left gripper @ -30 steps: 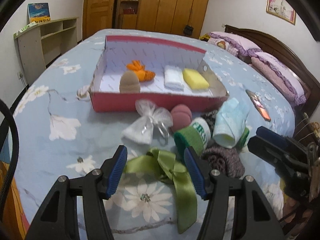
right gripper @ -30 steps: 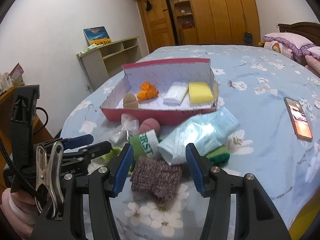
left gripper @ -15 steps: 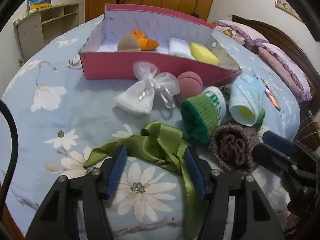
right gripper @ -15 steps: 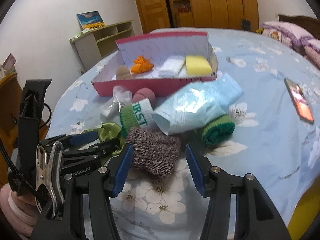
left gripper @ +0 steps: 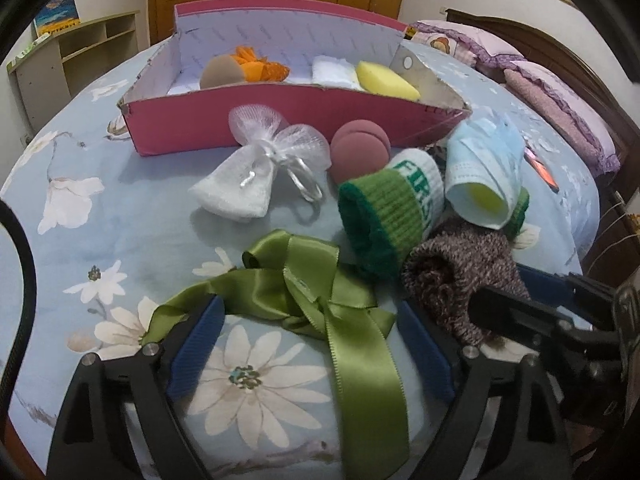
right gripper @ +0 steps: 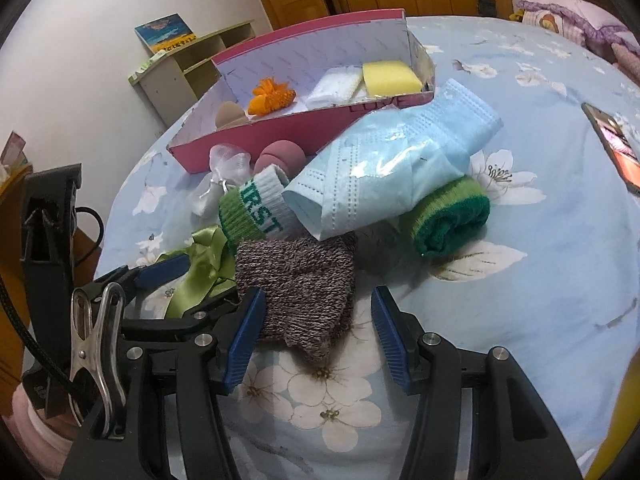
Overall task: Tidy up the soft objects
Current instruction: 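Grasp the green satin ribbon with the left tool while the right tool grasps the brown knit sock, then carry the ribbon and sock into the box and open both tools to release them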
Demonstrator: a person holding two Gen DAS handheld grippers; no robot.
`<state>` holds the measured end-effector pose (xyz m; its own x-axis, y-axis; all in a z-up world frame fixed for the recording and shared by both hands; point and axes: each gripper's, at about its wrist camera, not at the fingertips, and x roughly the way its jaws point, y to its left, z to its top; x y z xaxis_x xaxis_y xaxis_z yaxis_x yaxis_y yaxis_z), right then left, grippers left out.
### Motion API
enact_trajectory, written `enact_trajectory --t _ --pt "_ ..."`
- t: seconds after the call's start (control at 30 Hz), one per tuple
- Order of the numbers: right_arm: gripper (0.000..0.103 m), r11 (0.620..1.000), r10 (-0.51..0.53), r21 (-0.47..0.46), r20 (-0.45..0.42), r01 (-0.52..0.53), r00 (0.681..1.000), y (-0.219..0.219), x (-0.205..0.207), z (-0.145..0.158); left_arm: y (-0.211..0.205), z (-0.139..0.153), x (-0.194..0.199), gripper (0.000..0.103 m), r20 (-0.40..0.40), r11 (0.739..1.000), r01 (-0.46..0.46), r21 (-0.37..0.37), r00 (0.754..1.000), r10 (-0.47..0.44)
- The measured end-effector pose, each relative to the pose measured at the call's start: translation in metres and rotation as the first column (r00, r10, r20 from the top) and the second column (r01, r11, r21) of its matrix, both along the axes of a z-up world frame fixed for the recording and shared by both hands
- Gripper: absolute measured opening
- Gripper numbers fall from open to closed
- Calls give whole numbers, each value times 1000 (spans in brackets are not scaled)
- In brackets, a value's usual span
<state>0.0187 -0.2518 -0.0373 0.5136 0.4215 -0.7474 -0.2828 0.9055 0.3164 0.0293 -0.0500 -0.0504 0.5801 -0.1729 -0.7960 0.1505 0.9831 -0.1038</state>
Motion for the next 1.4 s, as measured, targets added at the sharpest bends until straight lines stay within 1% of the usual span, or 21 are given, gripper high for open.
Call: enact_trajectory --t 0.07,0.13,0.2,0.27,0.3,0.37,0.4,0.43,0.5,0.57,0.67,0.77,0.87,0.93,1.0,1.07,1.17,1.27,1.4 --pt "56 1000 -2 4 -4 2 1000 -1 0 -1 -2 0 -1 92 5 1000 15 21 1000 -15" --pt "56 1000 -1 4 -4 1 1000 -1 0 -1 1 3 -3 91 9 1000 12 8 1000 -12" --pt "56 1000 -1 8 -7 2 1000 -1 1 -1 4 6 -6 86 25 1000 -1 2 1000 1" --pt "57 1000 -3 25 -23 3 1000 -2 2 -4 8 9 -11 74 43 1000 -17 17 999 16" --pt "58 999 -3 34 -33 4 999 -2 3 -6 8 10 -12 71 50 1000 -19 23 999 18" --pt "59 998 -7 56 -55 10 998 -4 4 -10 9 12 -13 54 63 999 -20 30 998 18" --pt "59 998 -10 67 -63 14 998 -4 5 -12 9 13 -13 49 66 999 -20 30 998 18" --pt "59 997 -12 72 -66 16 998 -5 5 -12 11 13 -13 43 69 999 -21 25 997 19" --pt "60 997 -13 73 -67 18 998 -5 5 -13 13 14 -13 37 70 1000 -23 14 997 22" --pt "62 998 -12 66 -71 17 997 -3 5 -14 17 16 -13 27 71 1000 -24 2 997 24" --pt "66 998 -13 62 -73 18 997 0 5 -15 22 19 -16 22 73 1000 -19 -18 997 20" --pt "66 998 -16 62 -75 20 997 2 5 -15 29 23 -21 17 86 999 -16 -31 996 18" --pt "66 998 -16 63 -73 21 997 3 3 -15 35 28 -30 16 98 999 -19 -40 995 23" --pt "66 997 -18 80 -75 24 997 3 1 -13 38 32 -36 16 110 999 -19 -50 994 25" --pt "59 996 -11 93 -73 18 997 3 -2 -12 40 37 -41 16 128 998 -20 -55 991 27" --pt "41 995 14 97 -51 -9 999 7 -5 -9 42 42 -45 15 147 998 -17 -62 989 26" --pt "29 995 33 92 -19 -31 999 13 -10 -3 45 50 -50 15 172 998 -17 -67 985 29" --pt "23 996 41 77 18 -42 999 17 -16 4 48 54 -51 15 183 997 -22 -78 982 36" --pt "22 994 68 85 44 -71 997 21 -24 11 52 55 -50 15 186 996 -30 -90 981 47"
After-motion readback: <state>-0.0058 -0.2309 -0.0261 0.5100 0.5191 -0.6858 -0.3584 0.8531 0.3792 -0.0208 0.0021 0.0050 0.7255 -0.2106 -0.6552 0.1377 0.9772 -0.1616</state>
